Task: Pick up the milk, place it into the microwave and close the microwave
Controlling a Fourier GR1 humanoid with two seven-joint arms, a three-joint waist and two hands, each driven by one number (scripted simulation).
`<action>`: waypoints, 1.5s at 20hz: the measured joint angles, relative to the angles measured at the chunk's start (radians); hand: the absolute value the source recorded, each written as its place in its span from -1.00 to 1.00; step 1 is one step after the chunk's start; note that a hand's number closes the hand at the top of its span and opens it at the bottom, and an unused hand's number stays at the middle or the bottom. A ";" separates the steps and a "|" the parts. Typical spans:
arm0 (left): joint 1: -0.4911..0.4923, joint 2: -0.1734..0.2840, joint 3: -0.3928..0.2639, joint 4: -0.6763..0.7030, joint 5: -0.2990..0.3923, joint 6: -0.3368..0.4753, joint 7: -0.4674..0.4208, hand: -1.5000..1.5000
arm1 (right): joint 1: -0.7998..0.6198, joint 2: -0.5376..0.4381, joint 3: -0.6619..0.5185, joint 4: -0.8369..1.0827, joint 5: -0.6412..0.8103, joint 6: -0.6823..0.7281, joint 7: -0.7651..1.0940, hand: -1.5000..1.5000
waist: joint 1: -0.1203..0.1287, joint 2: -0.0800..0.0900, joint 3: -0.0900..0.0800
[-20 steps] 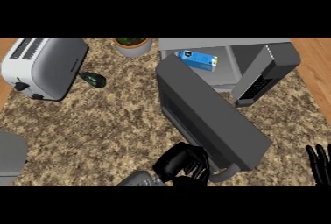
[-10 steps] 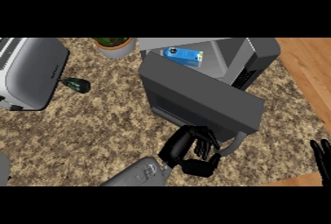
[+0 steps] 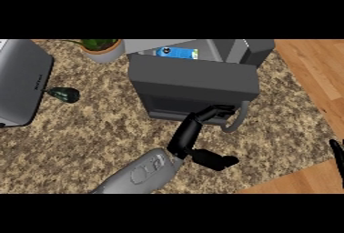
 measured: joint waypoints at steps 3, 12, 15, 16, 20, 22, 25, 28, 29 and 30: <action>-0.031 -0.001 0.004 0.018 0.037 0.024 -0.021 -1.00 | -0.012 -0.010 -0.001 -0.008 -0.020 0.009 0.014 -1.00 | -0.021 0.006 0.001; -0.128 -0.002 0.020 0.085 0.130 0.067 -0.068 -1.00 | -0.057 -0.050 -0.001 -0.030 -0.086 0.047 0.051 -1.00 | -0.066 0.021 0.003; -0.158 -0.002 0.025 0.104 0.160 0.077 -0.078 -1.00 | -0.072 -0.065 -0.005 -0.034 -0.110 0.058 0.064 -1.00 | -0.081 0.025 0.004; -0.168 -0.002 0.026 0.111 0.168 0.081 -0.082 -1.00 | -0.076 -0.069 -0.004 -0.035 -0.116 0.062 0.068 -1.00 | -0.086 0.027 0.004; -0.204 -0.003 0.031 0.138 0.204 0.089 -0.096 -1.00 | -0.095 -0.085 -0.004 -0.040 -0.144 0.073 0.083 -1.00 | -0.102 0.032 0.004; -0.218 -0.002 0.033 0.154 0.220 0.092 -0.103 -1.00 | -0.105 -0.093 -0.005 -0.042 -0.155 0.077 0.091 -1.00 | -0.108 0.036 0.004; -0.231 -0.001 0.029 0.172 0.239 0.099 -0.119 -1.00 | -0.116 -0.107 -0.012 -0.042 -0.172 0.080 0.104 -1.00 | -0.120 0.038 0.005; -0.237 0.000 0.022 0.182 0.258 0.106 -0.137 -1.00 | -0.125 -0.119 -0.018 -0.042 -0.187 0.081 0.117 -1.00 | -0.128 0.039 0.005; -0.238 0.001 0.019 0.184 0.263 0.106 -0.144 -1.00 | -0.129 -0.124 -0.021 -0.040 -0.192 0.081 0.121 -1.00 | -0.129 0.040 0.005; -0.238 0.001 0.017 0.187 0.269 0.110 -0.151 -1.00 | -0.132 -0.127 -0.024 -0.040 -0.197 0.081 0.123 -1.00 | -0.132 0.039 0.005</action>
